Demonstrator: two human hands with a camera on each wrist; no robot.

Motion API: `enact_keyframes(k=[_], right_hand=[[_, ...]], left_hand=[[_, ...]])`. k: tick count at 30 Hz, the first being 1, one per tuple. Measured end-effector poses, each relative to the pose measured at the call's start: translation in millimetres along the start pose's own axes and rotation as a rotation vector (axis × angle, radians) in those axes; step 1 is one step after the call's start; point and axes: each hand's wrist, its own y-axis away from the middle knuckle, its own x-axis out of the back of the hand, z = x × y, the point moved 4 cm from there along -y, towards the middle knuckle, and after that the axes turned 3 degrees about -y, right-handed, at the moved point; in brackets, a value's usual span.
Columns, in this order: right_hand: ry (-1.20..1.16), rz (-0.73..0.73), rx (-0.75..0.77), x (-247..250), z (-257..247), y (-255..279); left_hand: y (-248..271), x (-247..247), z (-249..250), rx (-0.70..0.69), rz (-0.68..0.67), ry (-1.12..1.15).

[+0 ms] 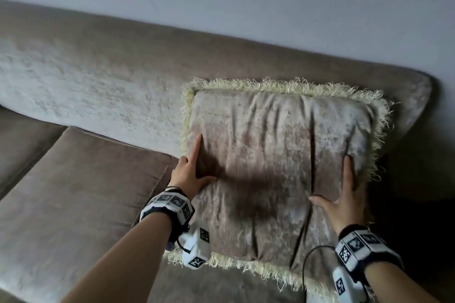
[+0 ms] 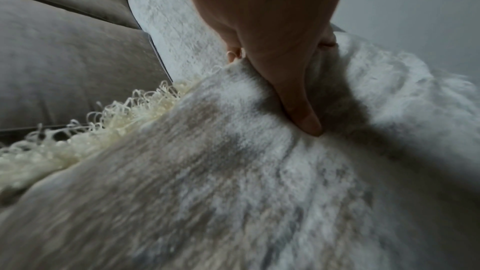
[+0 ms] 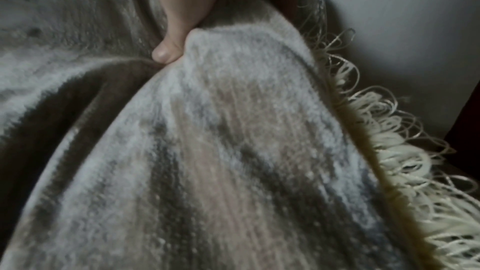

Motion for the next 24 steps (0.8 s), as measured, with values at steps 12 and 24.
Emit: enact_keyframes(k=[12, 24], right_hand=[[0.371, -0.122, -0.227, -39.8, 9.2, -22.9], [0.781, -0.112, -0.081, -54.8, -17.7, -8.5]], left_hand=[[-29.8, -73.3, 41.7, 0.129, -0.097, -0.098], [10.1, -35.6, 31.0, 0.158, 0.047, -0.252]])
